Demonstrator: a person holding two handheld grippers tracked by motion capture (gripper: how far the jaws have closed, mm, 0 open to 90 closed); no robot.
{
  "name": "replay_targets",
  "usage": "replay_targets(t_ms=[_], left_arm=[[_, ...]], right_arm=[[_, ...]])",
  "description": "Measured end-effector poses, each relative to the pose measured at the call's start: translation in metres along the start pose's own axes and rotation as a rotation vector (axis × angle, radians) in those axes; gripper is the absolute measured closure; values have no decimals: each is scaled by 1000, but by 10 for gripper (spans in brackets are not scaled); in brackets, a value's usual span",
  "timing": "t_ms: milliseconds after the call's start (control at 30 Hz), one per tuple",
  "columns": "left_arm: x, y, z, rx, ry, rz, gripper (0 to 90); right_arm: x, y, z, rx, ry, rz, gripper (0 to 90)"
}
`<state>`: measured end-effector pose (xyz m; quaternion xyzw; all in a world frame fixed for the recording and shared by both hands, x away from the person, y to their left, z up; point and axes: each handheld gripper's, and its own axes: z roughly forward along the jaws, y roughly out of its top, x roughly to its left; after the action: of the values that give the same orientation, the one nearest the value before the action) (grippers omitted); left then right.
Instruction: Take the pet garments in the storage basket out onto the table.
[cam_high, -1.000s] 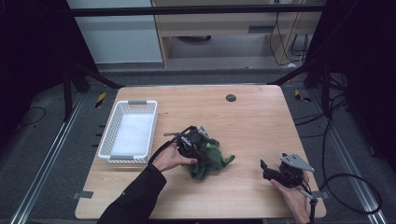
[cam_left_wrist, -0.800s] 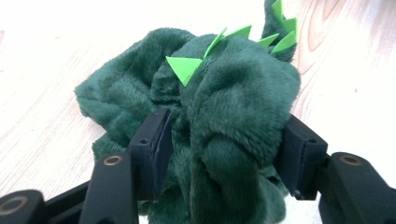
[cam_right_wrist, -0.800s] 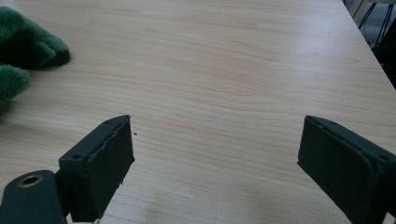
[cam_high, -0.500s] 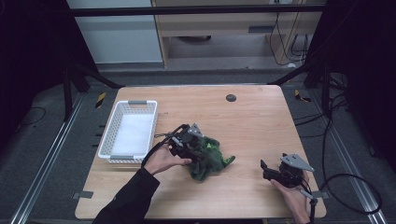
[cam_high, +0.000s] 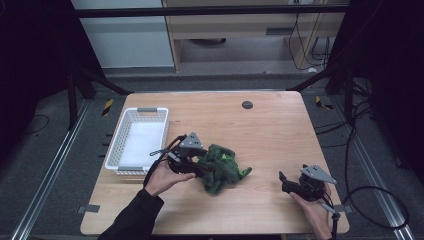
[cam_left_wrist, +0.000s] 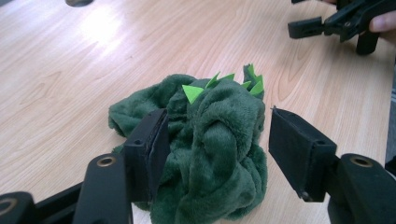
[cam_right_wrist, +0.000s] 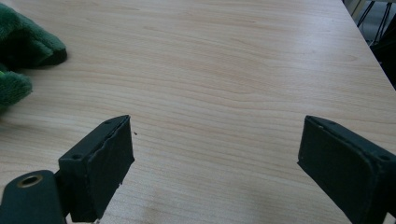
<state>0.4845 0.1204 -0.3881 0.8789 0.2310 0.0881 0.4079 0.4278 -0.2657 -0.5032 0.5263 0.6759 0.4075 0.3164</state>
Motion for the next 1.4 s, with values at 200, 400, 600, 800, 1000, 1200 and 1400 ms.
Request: replay_targets(t_ms=[200,400,600,800,1000,1200,1400], left_arm=[[-1,-13,-12,-80,48,-45,363],[1,-28,-21,-118,76,-67,364],[-1,-37,-29,-150,112,-93,360],[-2,-56,-33,-156,170,-122,356],[2,-75,-36,-159,203,-167,352],[3,-95,-41,-159,229,-208,349],[0,-115,-45,-158,247,-234,345]], right_arm=[[0,0,0,0,-2,-4,102],[0,0,0,0,0,-3,101],[1,0,-1,1,5,-3,101],[1,0,-2,2,10,-2,99],[2,0,-2,6,17,-4,96],[2,0,-2,8,19,-4,93],[2,0,-2,12,30,-6,93]])
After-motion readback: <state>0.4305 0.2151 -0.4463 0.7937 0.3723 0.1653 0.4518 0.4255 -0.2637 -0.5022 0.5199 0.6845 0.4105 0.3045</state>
